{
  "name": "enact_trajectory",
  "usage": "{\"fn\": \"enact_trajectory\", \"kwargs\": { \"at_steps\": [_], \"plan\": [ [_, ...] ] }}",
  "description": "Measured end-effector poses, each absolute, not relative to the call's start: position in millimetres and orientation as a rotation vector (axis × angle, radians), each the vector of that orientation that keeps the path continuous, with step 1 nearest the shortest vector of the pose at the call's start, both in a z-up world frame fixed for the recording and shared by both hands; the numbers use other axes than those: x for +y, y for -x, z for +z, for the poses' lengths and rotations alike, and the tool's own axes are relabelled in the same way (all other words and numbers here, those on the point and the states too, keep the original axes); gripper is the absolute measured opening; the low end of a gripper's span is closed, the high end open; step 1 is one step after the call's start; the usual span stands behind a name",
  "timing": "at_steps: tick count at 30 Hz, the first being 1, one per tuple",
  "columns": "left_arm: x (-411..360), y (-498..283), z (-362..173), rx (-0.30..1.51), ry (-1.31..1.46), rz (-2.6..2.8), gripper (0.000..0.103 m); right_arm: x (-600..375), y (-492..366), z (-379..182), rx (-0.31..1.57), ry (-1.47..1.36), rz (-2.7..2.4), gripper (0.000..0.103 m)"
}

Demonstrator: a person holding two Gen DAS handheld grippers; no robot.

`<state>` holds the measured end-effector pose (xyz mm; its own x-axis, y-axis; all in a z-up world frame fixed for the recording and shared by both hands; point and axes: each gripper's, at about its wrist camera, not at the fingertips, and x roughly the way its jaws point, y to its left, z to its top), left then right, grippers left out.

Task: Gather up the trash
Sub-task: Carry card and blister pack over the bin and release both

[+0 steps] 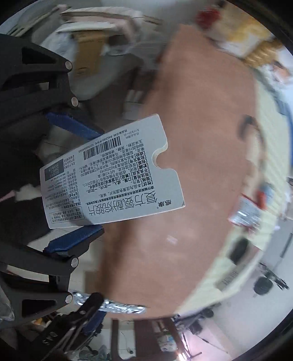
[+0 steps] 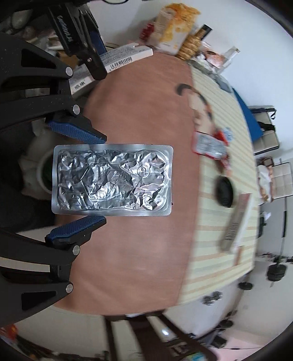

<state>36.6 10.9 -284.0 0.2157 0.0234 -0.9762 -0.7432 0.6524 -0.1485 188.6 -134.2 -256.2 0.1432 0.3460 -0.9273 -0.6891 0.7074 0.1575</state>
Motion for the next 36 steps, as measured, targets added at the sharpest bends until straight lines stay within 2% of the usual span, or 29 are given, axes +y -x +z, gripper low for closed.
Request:
{"fn": "enact_trajectory", "kwargs": {
  "at_steps": [6, 10, 18, 21, 22, 23, 24, 26, 27, 28, 29, 36],
  "plan": [
    [1.0, 3.8, -384.7, 1.385, 0.848, 0.581, 0.075, -163.2, -123.3, -336.8, 1.382, 0.409, 0.763, 0.066],
    [1.8, 11.6, -469.6, 1.461, 0.914, 0.585, 0.075, -169.2, -100.7, -418.4, 1.491, 0.453, 0.738, 0.066],
    [8.2, 6.8, -628.5, 1.548, 1.011, 0.528, 0.075, -164.1, -86.2, -585.4, 1.567, 0.529, 0.698, 0.066],
    [11.6, 9.0, -674.1, 1.567, 1.059, 0.523, 0.077, -160.4, -89.8, -643.6, 1.601, 0.525, 0.680, 0.067],
    [12.8, 10.4, -685.5, 1.572, 1.068, 0.529, 0.082, -158.8, -92.3, -663.9, 1.625, 0.517, 0.688, 0.067],
    [13.6, 12.0, -693.3, 1.581, 1.073, 0.538, 0.096, -157.0, -93.6, -684.5, 1.651, 0.513, 0.693, 0.067],
    [14.3, 14.3, -699.7, 1.596, 1.071, 0.549, 0.101, -155.6, -95.5, -699.2, 1.671, 0.508, 0.693, 0.067],
    [14.8, 19.0, -702.9, 1.604, 1.056, 0.575, 0.102, -152.1, -96.5, -730.6, 1.727, 0.507, 0.695, 0.071],
    [13.7, 20.8, -702.7, 1.607, 1.037, 0.591, 0.102, -151.1, -96.7, -741.3, 1.742, 0.510, 0.691, 0.080],
    [13.4, 21.0, -699.3, 1.608, 1.012, 0.603, 0.102, -150.4, -99.2, -746.3, 1.744, 0.515, 0.685, 0.100],
    [12.7, 24.2, -696.7, 1.608, 0.987, 0.615, 0.102, -150.4, -100.7, -749.4, 1.739, 0.514, 0.682, 0.103],
    [3.1, 30.7, -663.3, 1.606, 0.812, 0.678, 0.102, -151.4, -104.6, -735.9, 1.659, 0.613, 0.611, 0.103]
  ]
}}
